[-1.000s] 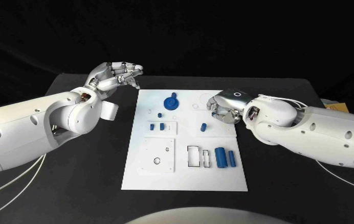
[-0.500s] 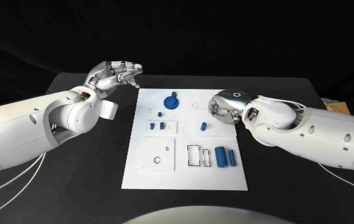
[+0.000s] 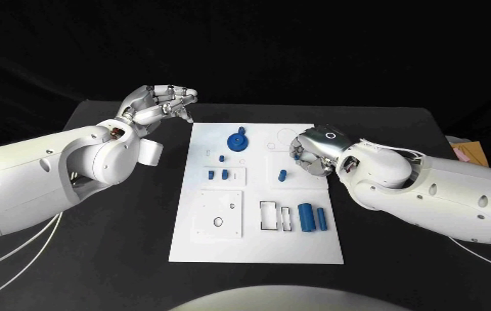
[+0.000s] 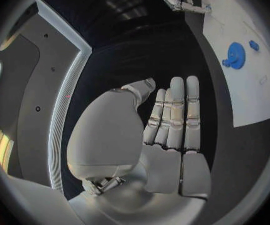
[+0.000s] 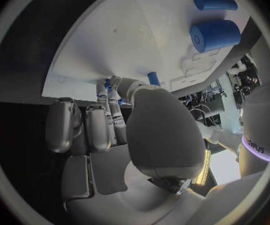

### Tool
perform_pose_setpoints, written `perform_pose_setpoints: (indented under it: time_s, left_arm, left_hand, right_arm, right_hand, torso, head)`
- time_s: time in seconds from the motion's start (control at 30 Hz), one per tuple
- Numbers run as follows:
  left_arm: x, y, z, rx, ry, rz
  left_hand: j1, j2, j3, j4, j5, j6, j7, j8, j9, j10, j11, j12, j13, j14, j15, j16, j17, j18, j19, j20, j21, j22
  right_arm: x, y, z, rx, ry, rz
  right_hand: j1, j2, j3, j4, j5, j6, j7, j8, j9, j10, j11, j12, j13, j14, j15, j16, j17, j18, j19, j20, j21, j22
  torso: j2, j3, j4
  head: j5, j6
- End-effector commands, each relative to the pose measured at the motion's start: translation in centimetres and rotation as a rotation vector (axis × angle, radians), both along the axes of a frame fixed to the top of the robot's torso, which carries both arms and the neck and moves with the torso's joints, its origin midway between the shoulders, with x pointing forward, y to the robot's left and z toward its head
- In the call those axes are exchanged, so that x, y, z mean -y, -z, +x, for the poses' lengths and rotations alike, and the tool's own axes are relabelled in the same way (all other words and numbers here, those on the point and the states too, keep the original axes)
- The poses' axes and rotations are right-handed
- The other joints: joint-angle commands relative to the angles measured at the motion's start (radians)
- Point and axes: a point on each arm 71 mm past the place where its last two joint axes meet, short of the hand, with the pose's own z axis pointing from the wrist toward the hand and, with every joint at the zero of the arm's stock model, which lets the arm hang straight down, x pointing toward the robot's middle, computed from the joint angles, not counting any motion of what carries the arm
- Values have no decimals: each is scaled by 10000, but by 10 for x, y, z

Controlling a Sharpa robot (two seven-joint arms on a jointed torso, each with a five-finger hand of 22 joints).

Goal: Assemble the parts on the task board

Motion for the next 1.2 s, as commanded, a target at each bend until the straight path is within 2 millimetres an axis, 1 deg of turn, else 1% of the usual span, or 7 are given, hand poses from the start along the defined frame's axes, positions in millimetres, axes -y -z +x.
perform_pose_setpoints:
  time_s: [0.03,0.1,0.2,0.33,0.43,0.83,1.2]
  left_arm:
    - [2,0,-1,-124,172,-86]
    - [2,0,-1,-153,174,-75]
    - [2,1,0,-198,178,-59]
    - [2,1,0,-243,174,-40]
    - [1,1,0,-281,165,-21]
    - [1,2,-1,-404,217,9]
    - [1,3,-1,-520,295,38]
  left_hand:
    - [-19,59,-38,-43,27,-16,70,-49,-13,0,52,-33,-18,-68,34,-41,-10,118,60,1,-63,-14]
    - [-27,63,-42,-38,27,-29,78,-59,-16,-12,59,-40,-21,-72,40,-44,-10,117,60,5,-71,-18]
    - [-32,71,-43,-33,28,-39,83,-66,-18,-21,63,-44,-24,-75,44,-45,-10,117,59,8,-77,-22]
    - [-34,79,-42,-30,30,-44,86,-70,-19,-26,66,-47,-25,-76,47,-46,-10,116,59,10,-80,-24]
    - [-34,79,-42,-30,30,-44,86,-70,-19,-26,66,-47,-25,-76,47,-46,-10,116,59,10,-80,-24]
    - [-11,96,-36,-48,34,-76,98,-94,-25,-59,77,-63,-33,-88,54,-53,-11,119,62,17,-98,-34]
    - [11,80,-52,-81,36,-161,136,-152,-43,-147,112,-95,-43,-148,82,-89,-22,114,44,36,-140,-54]
  right_arm:
    - [2,18,-7,-572,165,-486]
    - [1,19,-7,-550,197,-414]
    - [0,21,-8,-512,282,-304]
    - [0,22,-8,-415,492,-156]
    - [0,22,-8,-345,678,-95]
    - [1,23,-6,-267,994,-144]
    - [-2,17,-11,4,934,227]
  right_hand:
    - [-74,25,45,-62,60,-33,38,-51,-16,173,-15,31,8,188,43,-16,33,-57,93,9,158,1177]
    - [-70,55,72,-75,90,-27,33,-62,-23,230,-29,50,18,189,33,-21,26,-68,122,6,221,1211]
    - [5,231,185,-176,145,37,9,-66,-20,443,-86,118,55,180,-19,-63,-22,-104,216,-26,424,1325]
    - [97,430,249,-386,112,180,-53,-4,46,913,-220,290,179,202,-125,-81,-46,-177,387,-112,806,1527]
    - [89,489,233,-530,150,300,-118,61,117,1216,-317,394,299,196,-209,-180,-199,-223,488,-187,1035,1649]
    - [117,445,240,-803,221,419,-189,115,222,1451,-414,475,504,220,-299,-198,-222,-275,592,-280,1286,1787]
    - [-3,442,238,-805,340,455,-192,118,253,1469,-415,474,589,222,-304,-217,-248,-290,619,-296,1351,1827]
  torso:
    - [5,-1,0]
    - [4,0,2]
    - [1,-1,4]
    - [6,-5,7]
    - [4,-7,6]
    - [6,-12,1]
    - [2,-3,-5]
  head:
    - [-2,11]
    - [-5,4]
    - [-12,1]
    - [-12,-10]
    - [3,-8]
    - [25,-35]
    - [14,-34]
